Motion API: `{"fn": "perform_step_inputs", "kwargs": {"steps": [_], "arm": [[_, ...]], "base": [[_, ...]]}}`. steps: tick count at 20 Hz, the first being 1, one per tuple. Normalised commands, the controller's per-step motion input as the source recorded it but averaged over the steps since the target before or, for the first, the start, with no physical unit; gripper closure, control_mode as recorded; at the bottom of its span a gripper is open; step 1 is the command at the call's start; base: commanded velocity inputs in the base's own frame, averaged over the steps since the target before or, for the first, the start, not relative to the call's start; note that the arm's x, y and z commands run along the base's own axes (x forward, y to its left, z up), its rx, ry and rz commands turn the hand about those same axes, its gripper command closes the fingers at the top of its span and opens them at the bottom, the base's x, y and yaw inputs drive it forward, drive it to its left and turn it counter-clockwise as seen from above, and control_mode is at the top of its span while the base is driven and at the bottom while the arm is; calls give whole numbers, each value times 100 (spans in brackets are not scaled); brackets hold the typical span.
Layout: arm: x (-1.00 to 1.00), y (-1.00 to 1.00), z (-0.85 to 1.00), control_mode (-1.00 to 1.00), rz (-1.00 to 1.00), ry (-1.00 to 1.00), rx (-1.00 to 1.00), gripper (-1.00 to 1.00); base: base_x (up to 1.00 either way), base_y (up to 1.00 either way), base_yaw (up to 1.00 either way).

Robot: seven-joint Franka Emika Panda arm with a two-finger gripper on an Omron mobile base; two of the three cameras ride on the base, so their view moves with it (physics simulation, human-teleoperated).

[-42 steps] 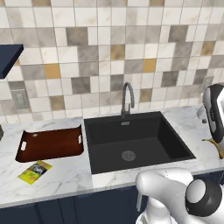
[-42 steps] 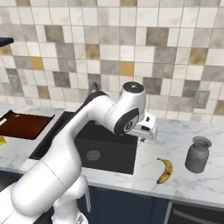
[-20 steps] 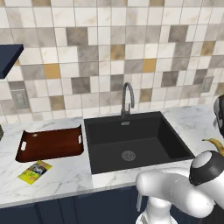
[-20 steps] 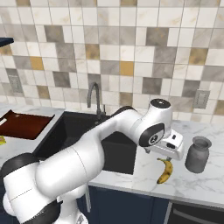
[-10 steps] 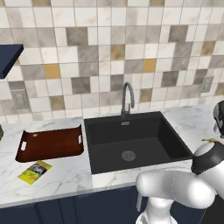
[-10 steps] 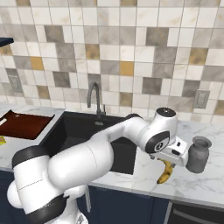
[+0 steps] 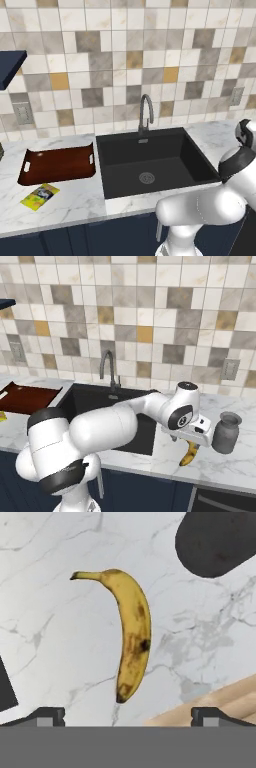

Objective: Pick up all produce items and place them in the sink. Turn on the sink faucet to wash them. Then turn the sink off and put them in the tray.

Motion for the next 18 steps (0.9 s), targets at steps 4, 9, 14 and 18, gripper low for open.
{"fn": "perform_step_inputs", "kwargs": {"steps": [4, 9, 14, 18], "arm": [[13, -9, -32, -100, 0, 6, 0, -100], [13, -13, -35, -100, 0, 3, 0, -100], [14, -13, -33, -100, 0, 3, 0, -100], [13, -6, -19, -100, 0, 1, 0, -100]], "base": [[0, 0, 0], [0, 0, 0], [0, 0, 0], [0, 0, 0]]}}
